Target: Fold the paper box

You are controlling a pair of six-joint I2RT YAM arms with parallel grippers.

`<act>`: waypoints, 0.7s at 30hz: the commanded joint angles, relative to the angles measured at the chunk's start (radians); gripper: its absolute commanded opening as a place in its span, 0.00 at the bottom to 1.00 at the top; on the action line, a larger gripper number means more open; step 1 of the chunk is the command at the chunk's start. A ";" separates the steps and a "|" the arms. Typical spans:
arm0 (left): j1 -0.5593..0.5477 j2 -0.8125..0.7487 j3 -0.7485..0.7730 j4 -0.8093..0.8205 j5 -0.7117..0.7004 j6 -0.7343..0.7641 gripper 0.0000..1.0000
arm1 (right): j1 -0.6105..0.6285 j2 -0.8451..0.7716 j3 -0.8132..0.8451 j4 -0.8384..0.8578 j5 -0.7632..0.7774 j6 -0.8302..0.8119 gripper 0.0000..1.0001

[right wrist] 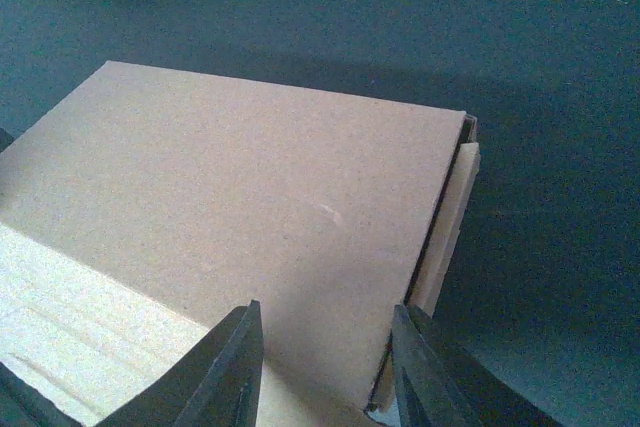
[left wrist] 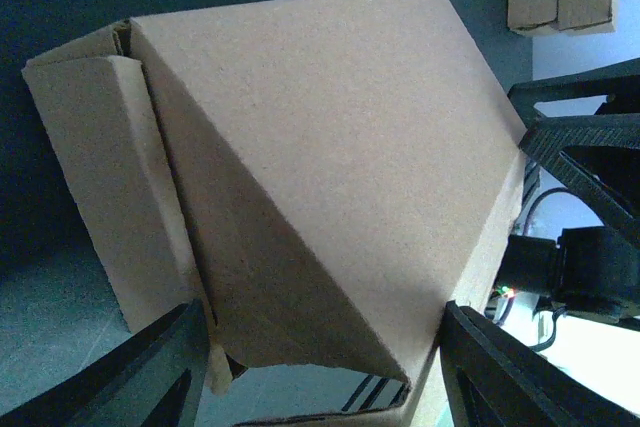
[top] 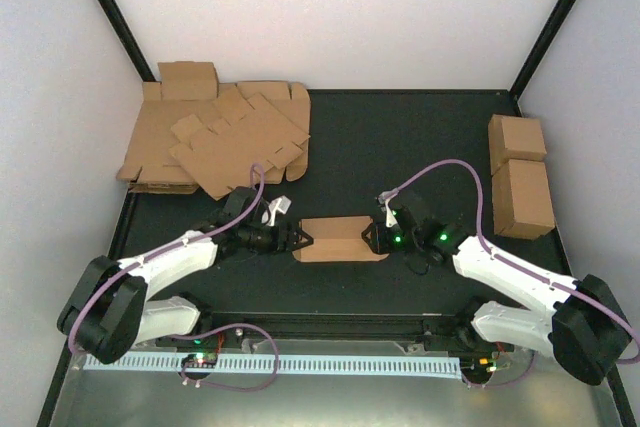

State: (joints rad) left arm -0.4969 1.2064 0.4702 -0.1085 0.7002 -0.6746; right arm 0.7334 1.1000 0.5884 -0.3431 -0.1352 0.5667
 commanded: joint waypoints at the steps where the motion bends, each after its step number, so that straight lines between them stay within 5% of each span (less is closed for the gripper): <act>1: 0.006 0.005 -0.031 0.101 0.004 -0.067 0.65 | -0.003 0.006 0.019 0.012 -0.019 0.006 0.39; 6: 0.006 0.004 -0.038 0.147 0.041 -0.108 0.60 | -0.003 0.007 0.018 0.016 -0.026 0.006 0.38; 12: 0.006 -0.065 0.030 -0.055 -0.080 -0.021 0.60 | -0.003 0.012 0.023 0.015 -0.021 -0.001 0.38; 21: 0.005 -0.005 -0.045 0.133 0.004 -0.112 0.57 | -0.004 0.016 0.027 0.018 -0.031 0.001 0.38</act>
State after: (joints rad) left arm -0.4957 1.1839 0.4484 -0.0383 0.6834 -0.7601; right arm 0.7330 1.1099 0.5900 -0.3347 -0.1459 0.5667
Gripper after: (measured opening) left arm 0.577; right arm 0.379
